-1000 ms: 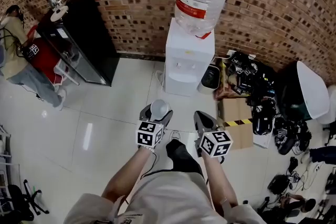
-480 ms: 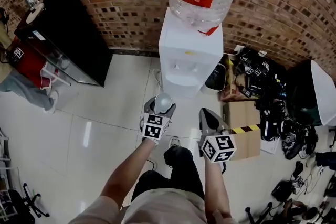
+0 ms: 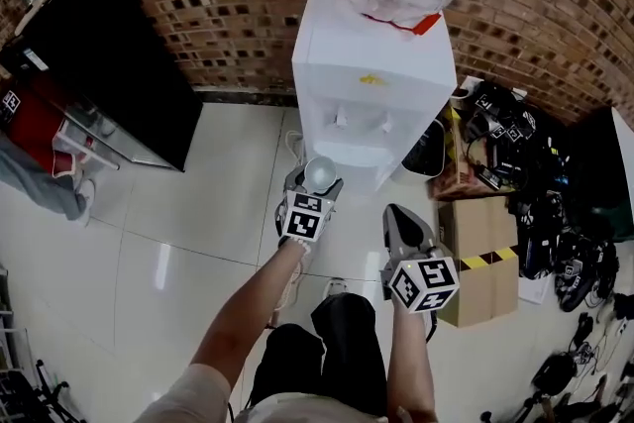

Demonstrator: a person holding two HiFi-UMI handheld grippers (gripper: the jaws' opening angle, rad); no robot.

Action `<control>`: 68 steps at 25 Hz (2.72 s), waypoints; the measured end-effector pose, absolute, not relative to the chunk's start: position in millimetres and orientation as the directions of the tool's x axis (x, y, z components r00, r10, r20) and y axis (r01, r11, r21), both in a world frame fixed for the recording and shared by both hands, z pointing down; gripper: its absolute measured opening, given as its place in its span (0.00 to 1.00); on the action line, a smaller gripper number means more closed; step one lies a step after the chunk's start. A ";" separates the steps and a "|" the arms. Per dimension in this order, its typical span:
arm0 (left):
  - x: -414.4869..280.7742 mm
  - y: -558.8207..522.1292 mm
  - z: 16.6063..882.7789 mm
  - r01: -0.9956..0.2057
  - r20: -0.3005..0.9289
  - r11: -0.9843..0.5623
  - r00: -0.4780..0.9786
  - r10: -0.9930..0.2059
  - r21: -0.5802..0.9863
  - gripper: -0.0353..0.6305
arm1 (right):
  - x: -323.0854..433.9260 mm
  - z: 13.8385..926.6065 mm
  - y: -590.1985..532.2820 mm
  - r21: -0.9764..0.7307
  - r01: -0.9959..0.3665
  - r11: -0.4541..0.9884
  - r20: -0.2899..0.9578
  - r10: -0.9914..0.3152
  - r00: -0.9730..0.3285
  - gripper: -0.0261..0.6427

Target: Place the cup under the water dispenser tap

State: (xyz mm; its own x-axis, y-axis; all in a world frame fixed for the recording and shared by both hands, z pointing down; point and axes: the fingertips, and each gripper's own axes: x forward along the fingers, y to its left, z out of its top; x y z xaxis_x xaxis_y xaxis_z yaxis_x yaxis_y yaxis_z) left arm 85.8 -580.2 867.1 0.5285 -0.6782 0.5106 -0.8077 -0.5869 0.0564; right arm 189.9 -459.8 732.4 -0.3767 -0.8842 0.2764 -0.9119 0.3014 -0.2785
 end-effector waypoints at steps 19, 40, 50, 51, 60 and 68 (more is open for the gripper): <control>126.9 -674.3 941.2 -0.759 0.545 -0.650 0.535 -0.646 -0.026 0.57 | 205.3 804.3 -467.2 -0.273 -0.922 0.274 0.175 -0.929 -0.327 0.04; 75.5 -483.1 751.9 -0.729 0.387 -0.635 0.678 -0.624 0.254 0.58 | 187.5 640.4 -421.9 -0.277 -0.925 0.261 0.341 -0.873 -0.348 0.04; 13.7 -381.1 594.0 -0.826 0.424 -0.478 0.564 -0.708 0.299 0.35 | 165.2 534.9 -366.1 -0.344 -0.908 0.237 0.396 -0.841 -0.370 0.04; 8.1 -371.6 582.0 -0.827 0.417 -0.474 0.562 -0.715 0.302 0.33 | 163.2 528.3 -358.1 -0.346 -0.908 0.236 0.400 -0.838 -0.370 0.04; -47.4 -307.9 519.0 -0.848 0.377 -0.464 0.529 -0.760 0.255 0.07 | 145.7 480.9 -302.5 -0.344 -0.914 0.217 0.373 -0.861 -0.345 0.04; -67.6 -282.3 497.4 -0.860 0.373 -0.451 0.510 -0.775 0.239 0.07 | 123.3 482.3 -253.0 -0.328 -0.918 0.224 0.405 -0.844 -0.351 0.04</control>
